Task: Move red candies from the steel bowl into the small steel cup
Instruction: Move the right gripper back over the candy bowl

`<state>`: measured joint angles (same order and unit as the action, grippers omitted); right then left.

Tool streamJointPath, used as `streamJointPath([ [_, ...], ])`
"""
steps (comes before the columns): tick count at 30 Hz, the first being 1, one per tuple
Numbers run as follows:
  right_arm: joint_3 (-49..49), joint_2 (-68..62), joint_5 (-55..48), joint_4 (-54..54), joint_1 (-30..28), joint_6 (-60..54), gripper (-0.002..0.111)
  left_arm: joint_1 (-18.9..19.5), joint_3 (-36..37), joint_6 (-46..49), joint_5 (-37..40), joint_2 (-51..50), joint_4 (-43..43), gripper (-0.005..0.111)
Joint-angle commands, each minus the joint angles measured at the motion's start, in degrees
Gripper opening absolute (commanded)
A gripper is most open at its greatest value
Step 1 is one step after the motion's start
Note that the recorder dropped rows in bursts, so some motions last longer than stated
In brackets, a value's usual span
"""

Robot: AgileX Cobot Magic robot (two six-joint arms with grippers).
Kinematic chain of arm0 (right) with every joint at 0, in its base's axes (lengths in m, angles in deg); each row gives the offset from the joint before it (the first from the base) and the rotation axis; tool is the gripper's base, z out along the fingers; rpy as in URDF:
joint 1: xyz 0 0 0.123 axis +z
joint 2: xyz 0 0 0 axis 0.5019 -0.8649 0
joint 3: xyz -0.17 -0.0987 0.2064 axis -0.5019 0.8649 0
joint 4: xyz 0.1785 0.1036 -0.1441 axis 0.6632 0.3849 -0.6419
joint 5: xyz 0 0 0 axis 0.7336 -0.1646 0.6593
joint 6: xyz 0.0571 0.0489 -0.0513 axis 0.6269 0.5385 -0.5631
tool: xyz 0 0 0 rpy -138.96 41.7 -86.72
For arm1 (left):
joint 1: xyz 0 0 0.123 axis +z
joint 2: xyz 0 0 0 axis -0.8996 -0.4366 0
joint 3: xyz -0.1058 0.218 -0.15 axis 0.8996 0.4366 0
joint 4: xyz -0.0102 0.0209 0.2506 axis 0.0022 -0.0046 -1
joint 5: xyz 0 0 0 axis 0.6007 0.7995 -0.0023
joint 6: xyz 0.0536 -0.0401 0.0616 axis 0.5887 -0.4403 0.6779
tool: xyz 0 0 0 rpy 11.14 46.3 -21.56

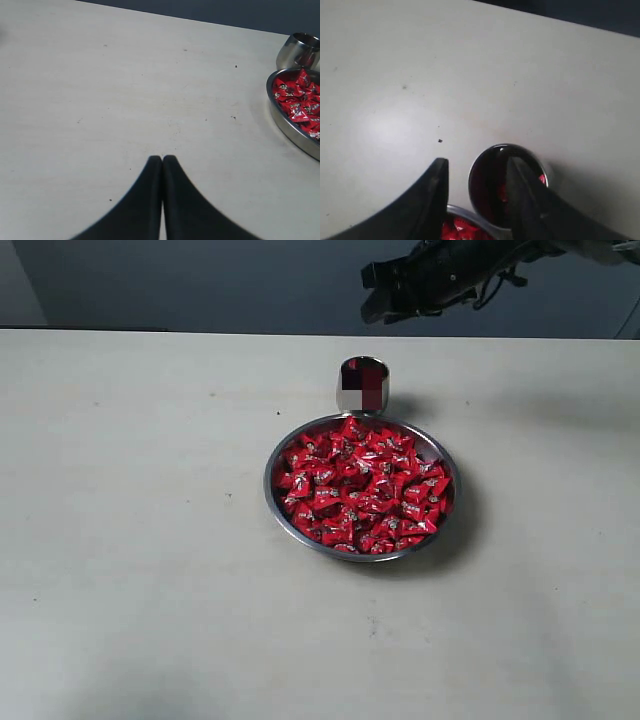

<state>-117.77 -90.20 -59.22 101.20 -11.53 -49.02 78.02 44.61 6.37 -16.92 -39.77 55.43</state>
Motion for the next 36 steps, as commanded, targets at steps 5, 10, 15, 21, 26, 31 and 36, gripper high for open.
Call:
streamJointPath([
  [5, -0.5, 2.7, -6.9, -0.1, -0.2, 1.1, 0.038, 0.2, 0.0, -0.1, -0.3, 0.2, 0.0, 0.000],
  [10, -0.5, 2.9, -10.1, -0.1, -0.2, 1.5, 0.034, 0.2, 0.0, -0.1, -0.3, 0.2, 0.0, 0.000],
  [15, -0.5, 3.1, -10.7, 0.8, -0.2, 1.6, 0.021, 0.2, 0.0, -0.1, -0.3, 0.2, 0.0, 0.000],
  [21, -0.5, 3.9, -11.1, 2.5, -0.1, 1.6, 0.000, 0.2, 0.0, -0.1, -0.3, 0.2, 0.0, 0.000],
  [26, -0.5, 5.7, -12.0, 3.5, -0.1, 1.6, -0.001, 0.2, 0.0, -0.1, -0.3, 0.2, 0.0, 0.000],
  [31, 1.7, 8.7, -12.0, 3.0, -0.1, 1.0, -0.001, 0.2, 0.0, -0.1, -0.3, 0.2, 0.0, 0.000],
  [36, 7.7, 13.1, -10.5, 2.6, -0.1, -0.1, -0.001, 0.2, 0.0, -0.1, -0.3, 0.2, 0.0, 0.000],
])
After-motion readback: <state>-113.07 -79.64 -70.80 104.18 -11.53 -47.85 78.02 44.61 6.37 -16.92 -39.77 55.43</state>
